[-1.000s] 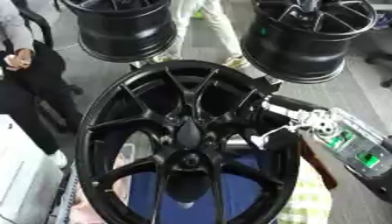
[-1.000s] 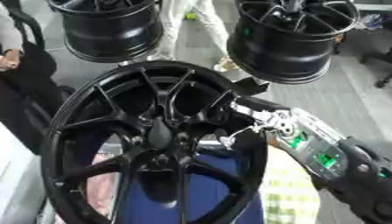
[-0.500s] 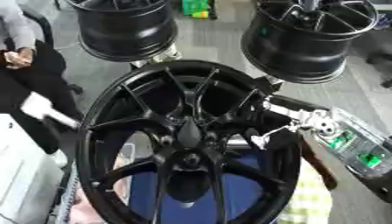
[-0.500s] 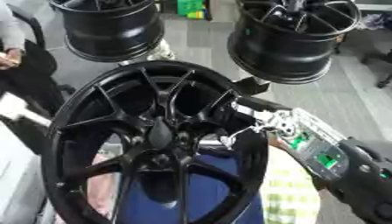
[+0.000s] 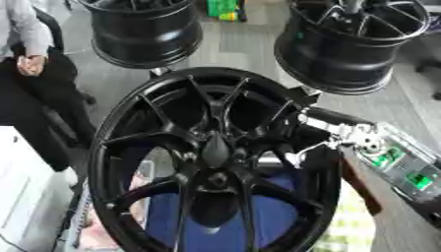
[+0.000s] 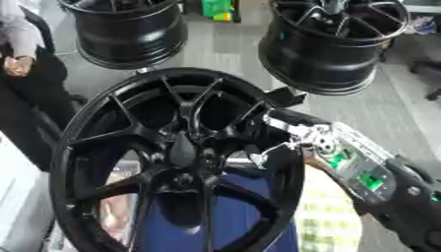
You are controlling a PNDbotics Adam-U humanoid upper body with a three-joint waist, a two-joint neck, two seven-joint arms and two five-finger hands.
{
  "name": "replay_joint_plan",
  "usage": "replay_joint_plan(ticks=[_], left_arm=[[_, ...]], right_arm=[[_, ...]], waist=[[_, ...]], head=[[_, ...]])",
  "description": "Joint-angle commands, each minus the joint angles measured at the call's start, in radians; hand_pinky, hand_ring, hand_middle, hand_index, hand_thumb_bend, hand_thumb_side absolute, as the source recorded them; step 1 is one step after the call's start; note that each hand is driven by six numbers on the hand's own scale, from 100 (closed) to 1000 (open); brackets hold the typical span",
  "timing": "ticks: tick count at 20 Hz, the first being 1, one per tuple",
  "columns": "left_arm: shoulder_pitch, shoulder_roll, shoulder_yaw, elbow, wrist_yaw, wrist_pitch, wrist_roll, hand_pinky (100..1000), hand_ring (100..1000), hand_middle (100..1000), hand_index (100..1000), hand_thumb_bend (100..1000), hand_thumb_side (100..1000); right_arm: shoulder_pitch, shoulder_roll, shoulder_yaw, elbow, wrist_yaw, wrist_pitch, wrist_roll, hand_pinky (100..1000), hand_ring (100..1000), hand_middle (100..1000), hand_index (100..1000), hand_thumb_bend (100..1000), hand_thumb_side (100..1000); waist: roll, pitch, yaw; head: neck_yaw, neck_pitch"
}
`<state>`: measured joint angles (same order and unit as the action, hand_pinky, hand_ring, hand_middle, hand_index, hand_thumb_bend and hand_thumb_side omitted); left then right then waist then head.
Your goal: Pull the pin out of the wheel hub.
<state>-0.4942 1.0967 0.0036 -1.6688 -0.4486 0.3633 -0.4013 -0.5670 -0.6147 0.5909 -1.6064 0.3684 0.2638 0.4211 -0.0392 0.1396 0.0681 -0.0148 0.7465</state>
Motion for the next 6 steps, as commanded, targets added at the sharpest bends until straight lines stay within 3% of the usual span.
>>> replay_joint_plan(ticks=[1,4,6], left_arm=[[-0.013,0.019,0.021,-0.016,0.013,0.01,0.035,878,911,830,927,343,402],[-0.022,0.005,0.038,-0.043,0.037,0.036,0.078,816,813,735,850,231,468],[-0.033,-0.025,0.059,-0.088,0.067,0.035,0.111,802,793,712,819,166,499]], right_arm=[[-0.012,-0.02,-0.01,-0.016,-0.002,0.001,-0.001,806,694,611,711,100,190],[-0.011,-0.02,-0.011,-0.017,-0.003,0.002,-0.001,806,694,611,711,100,189],[-0.01,-0.019,-0.012,-0.018,-0.004,0.002,-0.002,806,694,611,711,100,188]], waist=[[0.004,-0.013,0.0],[0.004,-0.014,0.0],[0.002,-0.014,0.0]], head=[[0.0,-0.005],[-0.002,-0.004],[-0.003,-0.006]])
